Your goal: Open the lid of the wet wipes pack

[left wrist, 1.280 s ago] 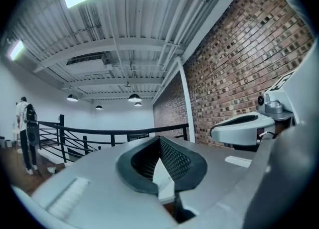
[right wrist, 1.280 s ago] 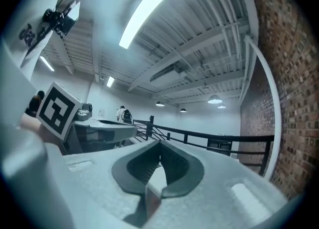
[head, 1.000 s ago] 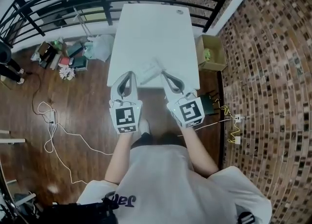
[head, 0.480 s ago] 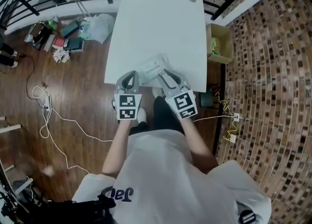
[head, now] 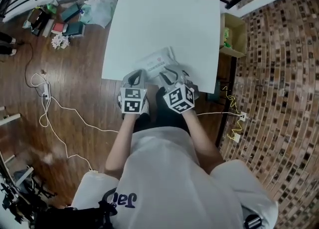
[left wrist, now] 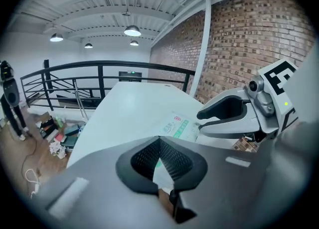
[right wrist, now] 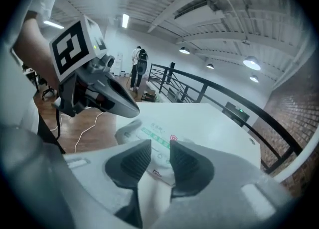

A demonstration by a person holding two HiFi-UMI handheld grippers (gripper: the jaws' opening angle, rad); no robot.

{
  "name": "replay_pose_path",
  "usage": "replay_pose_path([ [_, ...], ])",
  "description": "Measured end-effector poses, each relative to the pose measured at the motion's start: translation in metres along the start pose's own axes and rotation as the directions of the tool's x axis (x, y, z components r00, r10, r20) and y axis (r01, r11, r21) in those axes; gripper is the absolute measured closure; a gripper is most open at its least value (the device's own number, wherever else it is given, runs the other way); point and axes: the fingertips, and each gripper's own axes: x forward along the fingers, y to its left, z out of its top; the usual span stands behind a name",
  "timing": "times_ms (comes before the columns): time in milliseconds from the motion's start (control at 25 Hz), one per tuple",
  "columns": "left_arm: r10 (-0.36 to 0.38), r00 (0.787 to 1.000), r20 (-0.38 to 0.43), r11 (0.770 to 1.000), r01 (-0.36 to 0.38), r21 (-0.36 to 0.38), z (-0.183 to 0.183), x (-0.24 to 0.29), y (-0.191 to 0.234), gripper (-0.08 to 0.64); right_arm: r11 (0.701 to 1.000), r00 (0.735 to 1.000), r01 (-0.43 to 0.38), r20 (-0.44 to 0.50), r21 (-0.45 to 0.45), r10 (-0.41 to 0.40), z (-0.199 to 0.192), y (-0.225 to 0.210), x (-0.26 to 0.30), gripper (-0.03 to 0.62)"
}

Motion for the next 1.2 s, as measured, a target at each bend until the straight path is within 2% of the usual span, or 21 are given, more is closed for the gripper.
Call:
replay_pose_path([
  [200,0.017,0.999,-0.052,1.0,-0.017,-0.014,-0.013,0.013,0.0,0.543,0.989,0.999,-0.038,-0.044,-0.142,0.032,-0.01,0.011,0.023,0.488],
  [440,0.022,0.997,-0.074,0.999,-0.025,-0.033,-0.021,0.02,-0.002,0.543,0.958,0.996,-0.048,-0.085,-0.284,0.024,-0.015,0.016,0.034,0.494],
  [600,0.024,0.996,-0.083,0.999,-0.028,-0.045,-0.023,0.021,-0.002,0.543,0.944,0.994,-0.072,-0.099,-0.321,0.042,-0.015,0.018,0.034,0.513],
  [760,0.036,0.996,-0.083,0.998,-0.041,-0.054,-0.024,0.023,-0.002,0.543,0.928,0.993,-0.095,-0.104,-0.361,0.061,-0.014,0.019,0.031,0.564],
  [1040,0.054,0.996,-0.067,0.995,-0.06,-0.079,-0.018,0.026,0.007,0.543,0.908,0.993,-0.106,-0.096,-0.405,0.073,-0.006,0.016,0.03,0.59],
  [1200,0.064,0.997,-0.037,0.996,-0.066,-0.06,-0.012,0.031,0.011,0.543,0.896,0.993,-0.099,-0.096,-0.433,0.064,-0.003,0.01,0.033,0.601],
])
